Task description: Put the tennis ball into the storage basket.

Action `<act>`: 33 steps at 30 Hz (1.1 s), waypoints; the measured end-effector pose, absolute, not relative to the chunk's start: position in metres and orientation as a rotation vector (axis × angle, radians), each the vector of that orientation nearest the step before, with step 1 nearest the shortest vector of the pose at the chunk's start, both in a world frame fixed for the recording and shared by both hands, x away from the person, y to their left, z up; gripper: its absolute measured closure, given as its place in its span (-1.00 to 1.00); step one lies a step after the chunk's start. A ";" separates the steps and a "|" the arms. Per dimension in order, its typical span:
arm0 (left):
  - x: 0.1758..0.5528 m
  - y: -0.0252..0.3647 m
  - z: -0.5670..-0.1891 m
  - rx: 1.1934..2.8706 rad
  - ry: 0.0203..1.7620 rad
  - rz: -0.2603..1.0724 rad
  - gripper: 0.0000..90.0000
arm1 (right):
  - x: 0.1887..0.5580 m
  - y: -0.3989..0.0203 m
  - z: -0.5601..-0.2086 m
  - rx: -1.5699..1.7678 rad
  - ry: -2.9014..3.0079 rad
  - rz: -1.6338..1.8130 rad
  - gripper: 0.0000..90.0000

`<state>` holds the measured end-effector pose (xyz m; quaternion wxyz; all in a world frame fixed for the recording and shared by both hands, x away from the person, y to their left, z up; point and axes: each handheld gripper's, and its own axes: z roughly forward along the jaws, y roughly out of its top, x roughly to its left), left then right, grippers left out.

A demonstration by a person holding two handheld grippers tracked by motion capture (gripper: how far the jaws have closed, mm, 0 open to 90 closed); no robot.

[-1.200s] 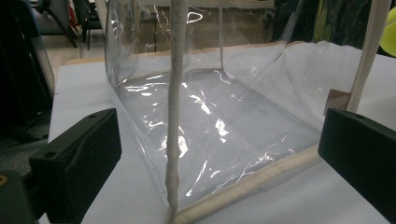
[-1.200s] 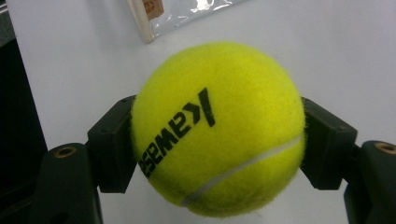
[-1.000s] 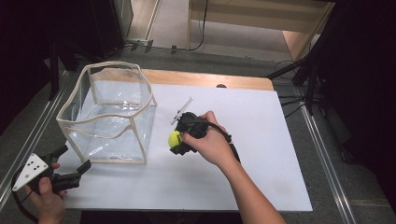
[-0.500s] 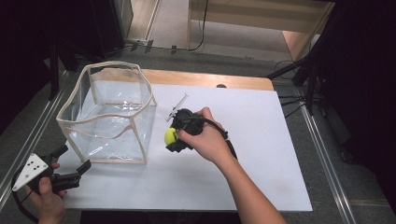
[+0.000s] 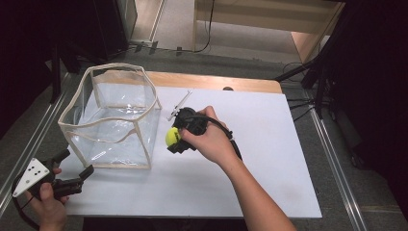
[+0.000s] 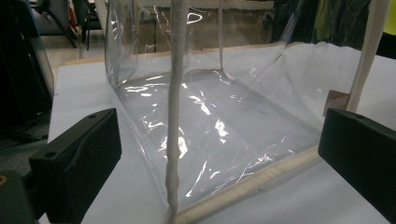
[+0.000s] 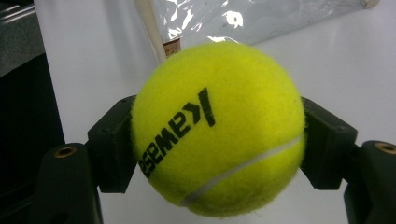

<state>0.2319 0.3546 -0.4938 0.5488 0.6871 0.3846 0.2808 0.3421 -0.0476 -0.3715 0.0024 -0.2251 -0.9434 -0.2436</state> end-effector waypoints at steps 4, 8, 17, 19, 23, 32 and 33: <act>0.232 0.355 -0.494 1.624 0.910 0.664 -1.00 | 0.344 -0.046 -0.367 -0.693 -2.962 -0.785 -0.47; 0.232 0.355 -0.494 1.626 0.911 0.663 -1.00 | 0.345 -0.045 -0.361 -0.688 -2.966 -0.780 -0.47; 0.232 0.355 -0.494 1.621 0.911 0.664 -1.00 | 0.352 -0.041 -0.351 -0.657 -2.977 -0.785 -0.47; 0.232 0.355 -0.494 1.619 0.913 0.663 -1.00 | 0.354 -0.039 -0.349 -0.655 -2.978 -0.792 -0.47; 0.232 0.355 -0.494 1.619 0.914 0.663 -1.00 | 0.356 -0.037 -0.345 -0.645 -2.980 -0.789 -0.47; 0.232 0.355 -0.494 1.620 0.913 0.662 -1.00 | 0.362 -0.035 -0.339 -0.636 -2.965 -0.781 -0.47; 0.232 0.355 -0.494 1.620 0.913 0.663 -1.00 | 0.364 -0.034 -0.338 -0.618 -2.966 -0.785 -0.47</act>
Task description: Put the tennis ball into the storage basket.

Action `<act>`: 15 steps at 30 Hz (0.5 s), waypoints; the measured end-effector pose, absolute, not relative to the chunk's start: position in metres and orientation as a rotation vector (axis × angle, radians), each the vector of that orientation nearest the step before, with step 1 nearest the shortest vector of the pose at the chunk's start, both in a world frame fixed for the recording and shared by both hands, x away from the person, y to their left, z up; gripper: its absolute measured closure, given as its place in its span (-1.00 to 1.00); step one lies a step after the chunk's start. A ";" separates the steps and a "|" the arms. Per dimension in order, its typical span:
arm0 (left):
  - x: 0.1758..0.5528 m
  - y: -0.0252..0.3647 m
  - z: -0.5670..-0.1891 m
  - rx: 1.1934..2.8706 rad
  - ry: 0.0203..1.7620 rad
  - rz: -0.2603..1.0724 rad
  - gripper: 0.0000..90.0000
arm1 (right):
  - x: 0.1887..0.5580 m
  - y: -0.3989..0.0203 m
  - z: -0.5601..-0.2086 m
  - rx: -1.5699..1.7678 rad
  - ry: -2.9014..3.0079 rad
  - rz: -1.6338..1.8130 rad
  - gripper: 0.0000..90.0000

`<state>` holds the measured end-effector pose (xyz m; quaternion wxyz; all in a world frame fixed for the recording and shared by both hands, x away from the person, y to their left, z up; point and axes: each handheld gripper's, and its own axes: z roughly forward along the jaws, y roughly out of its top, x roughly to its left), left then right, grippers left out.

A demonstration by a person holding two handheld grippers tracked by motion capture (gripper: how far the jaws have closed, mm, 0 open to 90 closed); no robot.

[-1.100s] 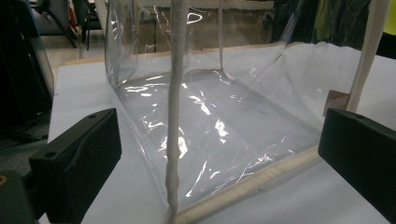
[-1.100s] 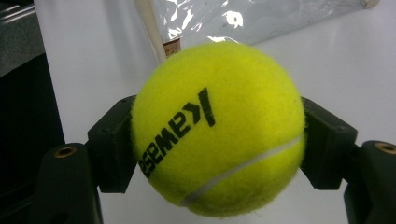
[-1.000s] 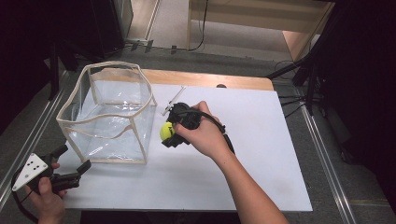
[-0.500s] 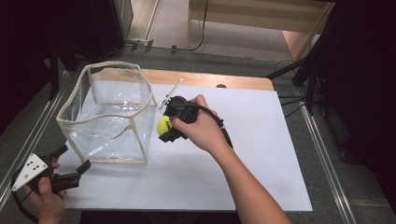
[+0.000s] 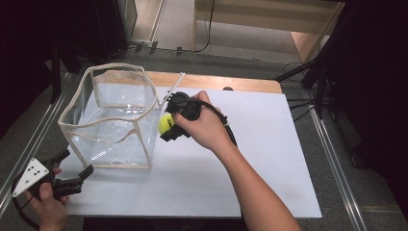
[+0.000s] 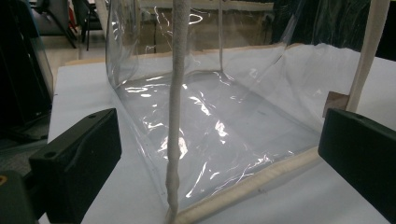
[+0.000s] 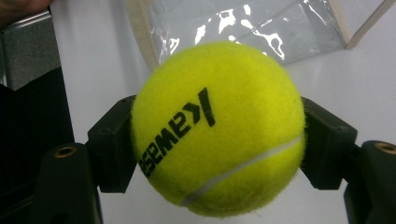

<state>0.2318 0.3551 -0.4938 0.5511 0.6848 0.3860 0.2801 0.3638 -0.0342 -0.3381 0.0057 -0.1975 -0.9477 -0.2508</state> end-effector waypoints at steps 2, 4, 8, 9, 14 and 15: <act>0.232 0.355 -0.494 1.620 0.913 0.663 -1.00 | 0.365 -0.033 -0.336 -0.626 -2.966 -0.786 -0.47; 0.232 0.355 -0.494 1.621 0.909 0.663 -1.00 | 0.366 -0.033 -0.333 -0.618 -2.966 -0.782 -0.47; 0.232 0.355 -0.494 1.620 0.911 0.663 -1.00 | 0.368 -0.032 -0.328 -0.612 -2.959 -0.786 -0.47; 0.232 0.355 -0.494 1.620 0.911 0.663 -1.00 | 0.368 -0.032 -0.328 -0.612 -2.959 -0.786 -0.47; 0.232 0.355 -0.494 1.619 0.912 0.662 -1.00 | 0.370 -0.029 -0.323 -0.600 -2.951 -0.798 -0.47; 0.232 0.355 -0.494 1.619 0.912 0.662 -1.00 | 0.370 -0.029 -0.323 -0.600 -2.951 -0.798 -0.47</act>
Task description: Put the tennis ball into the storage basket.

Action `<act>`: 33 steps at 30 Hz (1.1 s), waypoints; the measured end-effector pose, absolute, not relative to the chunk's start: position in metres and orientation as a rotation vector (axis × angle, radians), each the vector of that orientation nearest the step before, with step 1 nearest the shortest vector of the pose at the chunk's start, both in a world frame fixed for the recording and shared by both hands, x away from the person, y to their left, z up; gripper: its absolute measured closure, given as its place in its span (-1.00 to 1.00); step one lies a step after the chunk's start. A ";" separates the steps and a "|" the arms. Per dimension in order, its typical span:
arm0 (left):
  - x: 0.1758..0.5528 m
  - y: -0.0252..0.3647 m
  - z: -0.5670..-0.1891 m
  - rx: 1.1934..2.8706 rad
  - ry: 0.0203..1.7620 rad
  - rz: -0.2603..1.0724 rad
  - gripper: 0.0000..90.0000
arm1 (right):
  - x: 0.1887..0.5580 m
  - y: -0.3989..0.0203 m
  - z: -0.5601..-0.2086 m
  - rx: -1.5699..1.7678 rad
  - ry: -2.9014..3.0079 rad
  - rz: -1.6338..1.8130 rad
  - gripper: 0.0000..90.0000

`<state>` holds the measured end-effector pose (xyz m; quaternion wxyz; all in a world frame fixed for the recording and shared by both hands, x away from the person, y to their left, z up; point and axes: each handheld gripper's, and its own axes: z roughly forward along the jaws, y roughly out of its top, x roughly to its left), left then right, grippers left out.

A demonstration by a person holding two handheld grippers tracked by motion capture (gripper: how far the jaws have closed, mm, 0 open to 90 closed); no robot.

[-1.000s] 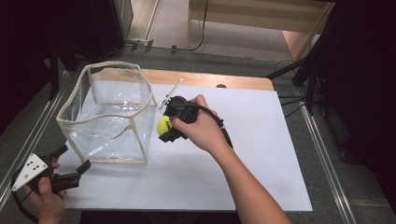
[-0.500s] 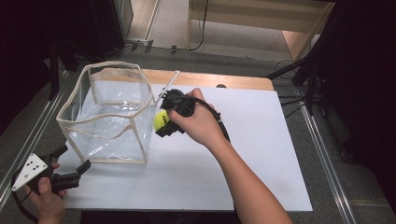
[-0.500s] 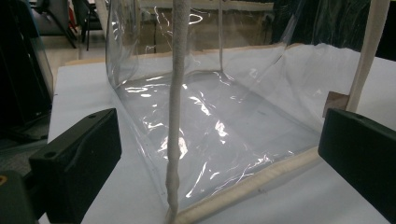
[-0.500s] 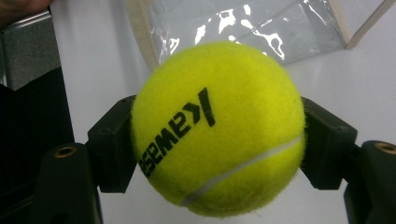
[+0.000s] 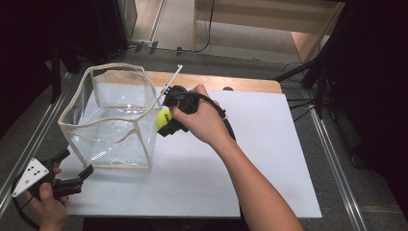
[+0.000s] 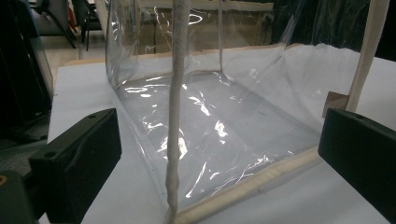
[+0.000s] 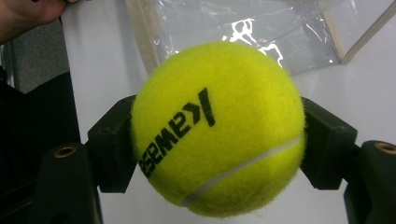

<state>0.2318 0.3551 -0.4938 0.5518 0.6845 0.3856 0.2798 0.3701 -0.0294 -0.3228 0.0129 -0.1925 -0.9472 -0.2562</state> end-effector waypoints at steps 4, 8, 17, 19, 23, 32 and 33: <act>0.232 0.355 -0.494 1.622 0.909 0.663 -1.00 | 0.372 -0.027 -0.318 -0.584 -2.958 -0.798 -0.47; 0.232 0.355 -0.494 1.621 0.909 0.663 -1.00 | 0.373 -0.026 -0.315 -0.583 -2.960 -0.790 -0.47; 0.232 0.355 -0.494 1.621 0.911 0.663 -1.00 | 0.377 -0.023 -0.307 -0.561 -2.969 -0.800 -0.47; 0.232 0.355 -0.494 1.620 0.909 0.664 -1.00 | 0.377 -0.022 -0.305 -0.567 -2.969 -0.802 -0.47; 0.232 0.355 -0.494 1.618 0.910 0.664 -1.00 | 0.378 -0.021 -0.302 -0.552 -2.974 -0.803 -0.47; 0.232 0.355 -0.494 1.618 0.909 0.663 -1.00 | 0.380 -0.019 -0.292 -0.551 -2.982 -0.805 -0.47; 0.232 0.355 -0.494 1.618 0.909 0.663 -1.00 | 0.381 -0.019 -0.291 -0.551 -2.986 -0.804 -0.47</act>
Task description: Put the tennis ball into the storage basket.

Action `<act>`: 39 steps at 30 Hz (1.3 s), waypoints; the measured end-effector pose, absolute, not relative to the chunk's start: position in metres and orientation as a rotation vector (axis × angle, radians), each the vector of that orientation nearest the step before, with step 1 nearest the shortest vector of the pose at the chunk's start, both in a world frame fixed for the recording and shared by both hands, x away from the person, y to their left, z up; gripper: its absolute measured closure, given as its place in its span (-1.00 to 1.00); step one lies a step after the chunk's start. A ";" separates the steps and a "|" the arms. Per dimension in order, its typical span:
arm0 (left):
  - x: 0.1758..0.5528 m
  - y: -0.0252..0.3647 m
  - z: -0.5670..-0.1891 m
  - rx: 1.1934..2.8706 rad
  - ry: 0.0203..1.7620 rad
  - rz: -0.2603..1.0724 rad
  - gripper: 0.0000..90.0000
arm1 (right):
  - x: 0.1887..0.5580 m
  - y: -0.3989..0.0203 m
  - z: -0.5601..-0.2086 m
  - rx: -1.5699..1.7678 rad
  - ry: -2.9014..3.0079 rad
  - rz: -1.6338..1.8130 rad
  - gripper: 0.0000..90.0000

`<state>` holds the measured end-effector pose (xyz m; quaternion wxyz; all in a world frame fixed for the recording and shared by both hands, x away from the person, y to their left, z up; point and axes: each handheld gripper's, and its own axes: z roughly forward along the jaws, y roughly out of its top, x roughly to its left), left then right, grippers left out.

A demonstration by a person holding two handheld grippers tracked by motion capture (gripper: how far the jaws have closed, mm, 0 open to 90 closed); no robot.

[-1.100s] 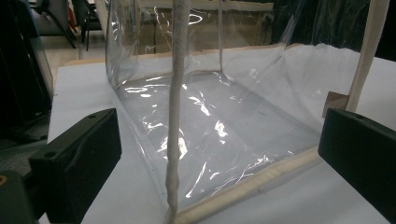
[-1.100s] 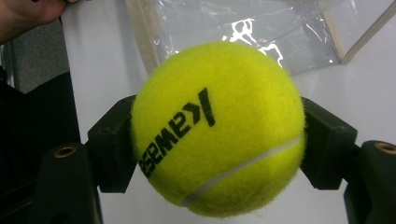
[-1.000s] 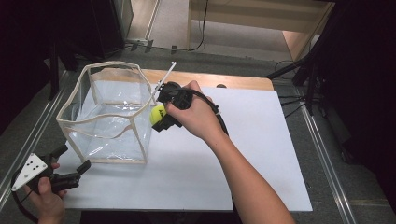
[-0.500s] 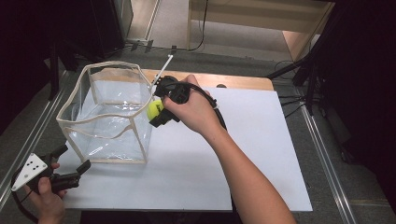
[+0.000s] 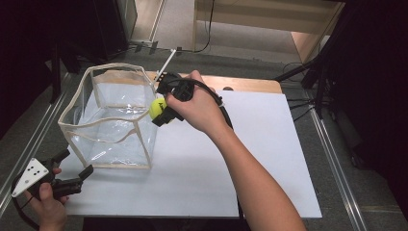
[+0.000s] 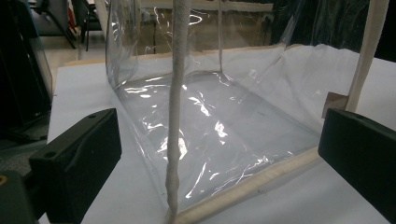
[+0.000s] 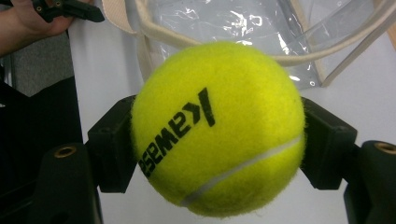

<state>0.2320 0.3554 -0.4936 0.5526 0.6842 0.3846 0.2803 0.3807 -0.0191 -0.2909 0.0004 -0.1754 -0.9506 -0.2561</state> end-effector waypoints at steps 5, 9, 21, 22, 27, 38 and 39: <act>0.232 0.355 -0.494 1.617 0.909 0.661 -1.00 | 0.383 -0.017 -0.284 -0.554 -2.990 -0.805 -0.47; 0.232 0.355 -0.494 1.616 0.909 0.661 -1.00 | 0.385 -0.016 -0.281 -0.548 -2.988 -0.811 -0.47; 0.232 0.356 -0.494 1.615 0.908 0.658 -1.00 | 0.390 -0.006 -0.268 -0.533 -3.003 -0.810 -0.47; 0.232 0.356 -0.494 1.614 0.909 0.656 -1.00 | 0.391 -0.003 -0.267 -0.531 -3.009 -0.808 -0.47; 0.232 0.356 -0.494 1.615 0.908 0.656 -1.00 | 0.394 0.001 -0.264 -0.526 -3.013 -0.809 -0.47; 0.232 0.356 -0.493 1.610 0.912 0.652 -1.00 | 0.402 0.015 -0.259 -0.518 -3.017 -0.791 -0.47; 0.232 0.356 -0.493 1.610 0.913 0.652 -1.00 | 0.402 0.017 -0.259 -0.522 -3.018 -0.791 -0.47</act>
